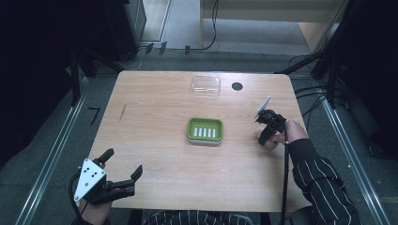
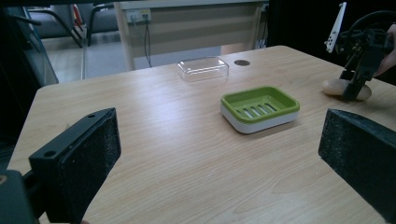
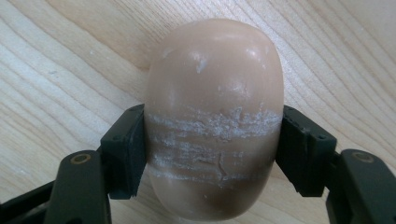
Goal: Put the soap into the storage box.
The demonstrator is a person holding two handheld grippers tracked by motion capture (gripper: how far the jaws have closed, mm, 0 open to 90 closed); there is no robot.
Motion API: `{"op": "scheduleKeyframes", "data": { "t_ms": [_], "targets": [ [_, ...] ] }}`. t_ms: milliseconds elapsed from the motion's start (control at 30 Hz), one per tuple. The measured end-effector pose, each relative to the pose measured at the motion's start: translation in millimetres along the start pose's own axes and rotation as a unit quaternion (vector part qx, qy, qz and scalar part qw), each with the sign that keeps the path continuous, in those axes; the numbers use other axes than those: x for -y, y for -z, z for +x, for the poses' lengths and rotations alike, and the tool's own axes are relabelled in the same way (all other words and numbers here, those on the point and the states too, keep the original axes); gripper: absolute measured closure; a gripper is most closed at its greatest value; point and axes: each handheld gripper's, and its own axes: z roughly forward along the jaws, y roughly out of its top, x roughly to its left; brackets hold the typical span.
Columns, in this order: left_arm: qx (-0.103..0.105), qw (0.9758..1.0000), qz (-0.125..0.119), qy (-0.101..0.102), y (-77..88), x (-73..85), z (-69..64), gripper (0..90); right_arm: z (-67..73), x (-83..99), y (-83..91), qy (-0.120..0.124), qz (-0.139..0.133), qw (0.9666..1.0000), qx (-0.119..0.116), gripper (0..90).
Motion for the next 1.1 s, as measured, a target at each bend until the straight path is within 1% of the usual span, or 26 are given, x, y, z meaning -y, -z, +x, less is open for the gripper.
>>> {"op": "scheduleKeyframes", "data": {
  "t_ms": [67,200,333,500,567,633,700,767,800,967,1000,1100],
  "targets": [
    [0.000,1.0000,0.000,0.000,-0.1,0.0,0.0,0.0,0.4,0.1,3.1,0.003,-0.005,1.0000,0.000,33.6],
    [-0.001,1.0000,-0.001,0.001,-0.1,0.0,0.1,0.0,2.4,-0.7,5.9,0.011,-0.006,0.9999,0.001,33.5],
    [-0.001,1.0000,-0.001,0.001,-0.1,0.2,0.4,0.0,8.9,-3.7,8.7,0.026,-0.011,0.9996,0.001,33.6],
    [-0.001,1.0000,0.000,0.001,-0.1,0.2,0.5,0.0,12.8,-5.3,11.7,0.032,-0.014,0.9994,0.001,33.6],
    [-0.001,1.0000,-0.001,0.001,-0.1,0.1,0.4,0.0,14.7,-6.5,13.4,0.039,-0.017,0.9991,0.003,33.5],
    [0.000,1.0000,-0.001,0.001,-0.1,0.1,0.4,0.0,16.8,-7.6,15.0,0.041,-0.018,0.9990,0.002,33.6],
    [-0.001,1.0000,-0.002,0.002,0.1,0.1,0.5,0.0,18.6,-9.4,18.4,0.052,-0.019,0.9984,0.007,33.6],
    [-0.001,1.0000,-0.001,0.001,0.1,0.1,0.5,0.0,20.7,-10.1,19.8,0.054,-0.022,0.9983,0.006,33.6],
    [-0.001,1.0000,-0.002,0.001,0.2,0.1,0.4,0.0,21.0,-10.5,20.3,0.061,-0.022,0.9979,0.007,33.6],
    [-0.002,1.0000,-0.002,0.001,0.3,0.0,0.4,0.0,23.9,-11.0,23.0,0.067,-0.029,0.9973,0.006,33.6],
    [-0.001,1.0000,-0.002,0.001,0.1,0.0,0.4,0.0,24.8,-11.8,25.2,0.073,-0.029,0.9969,0.006,33.6],
    [-0.002,1.0000,-0.002,0.001,0.2,0.0,0.4,0.0,26.9,-14.5,28.4,0.080,-0.033,0.9962,0.006,33.6]
  ]
}}
